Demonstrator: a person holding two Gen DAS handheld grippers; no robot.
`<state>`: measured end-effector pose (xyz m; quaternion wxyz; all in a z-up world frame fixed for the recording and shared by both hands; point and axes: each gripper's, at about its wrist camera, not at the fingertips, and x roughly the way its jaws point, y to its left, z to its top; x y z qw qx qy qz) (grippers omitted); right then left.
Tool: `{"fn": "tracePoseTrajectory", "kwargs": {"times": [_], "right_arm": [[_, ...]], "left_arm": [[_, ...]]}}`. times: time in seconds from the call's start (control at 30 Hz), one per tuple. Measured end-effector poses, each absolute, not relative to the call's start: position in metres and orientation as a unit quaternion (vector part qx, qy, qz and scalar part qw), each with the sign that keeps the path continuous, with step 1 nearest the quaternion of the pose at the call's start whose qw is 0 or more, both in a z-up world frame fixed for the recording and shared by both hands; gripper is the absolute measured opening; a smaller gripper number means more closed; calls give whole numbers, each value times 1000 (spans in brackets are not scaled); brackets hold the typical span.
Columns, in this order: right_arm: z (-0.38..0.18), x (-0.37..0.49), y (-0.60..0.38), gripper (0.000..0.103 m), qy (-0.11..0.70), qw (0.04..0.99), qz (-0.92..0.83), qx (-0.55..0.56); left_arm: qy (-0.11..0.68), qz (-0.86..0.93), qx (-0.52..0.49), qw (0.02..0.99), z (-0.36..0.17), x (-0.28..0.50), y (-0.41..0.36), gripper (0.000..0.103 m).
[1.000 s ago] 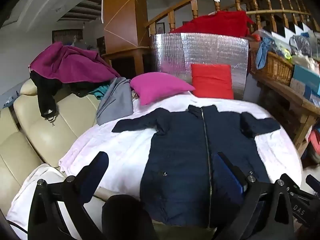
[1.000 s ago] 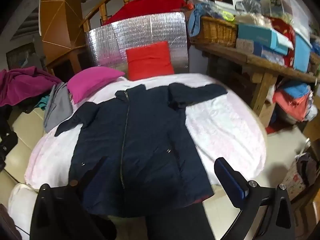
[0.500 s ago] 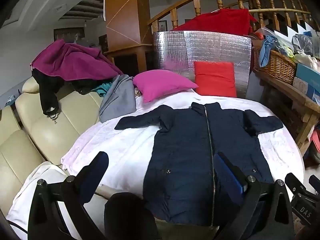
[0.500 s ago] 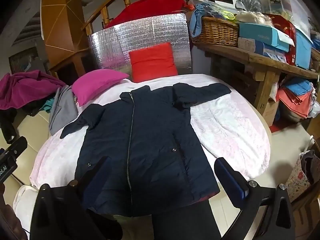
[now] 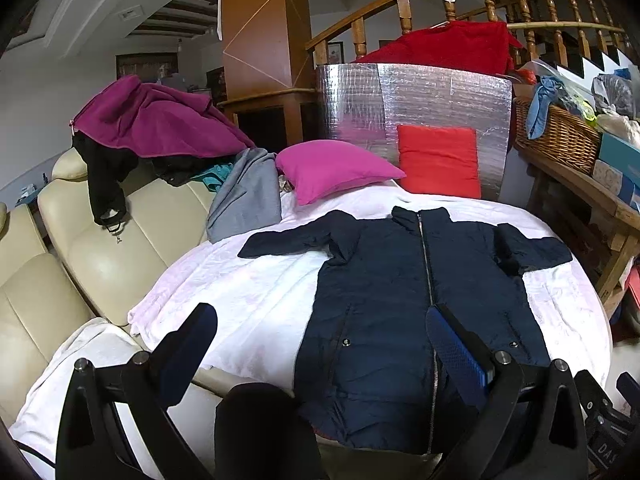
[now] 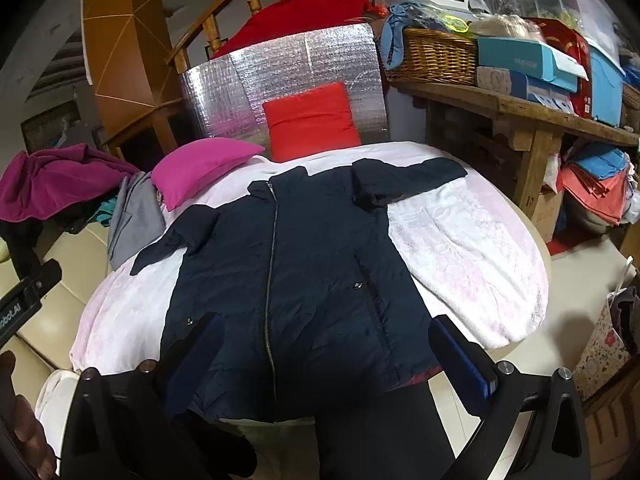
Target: Fold large clothes
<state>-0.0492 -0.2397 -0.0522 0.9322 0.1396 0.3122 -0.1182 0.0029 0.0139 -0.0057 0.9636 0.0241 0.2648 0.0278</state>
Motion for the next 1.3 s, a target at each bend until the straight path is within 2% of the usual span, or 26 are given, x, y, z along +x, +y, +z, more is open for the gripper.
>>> {"fn": "tracePoseTrajectory", "kwargs": {"times": [1.3], "right_arm": [[-62, -43, -231, 103, 333, 929, -99, 130]], "left_arm": [[270, 30, 25, 962, -12, 1, 15, 103]]}}
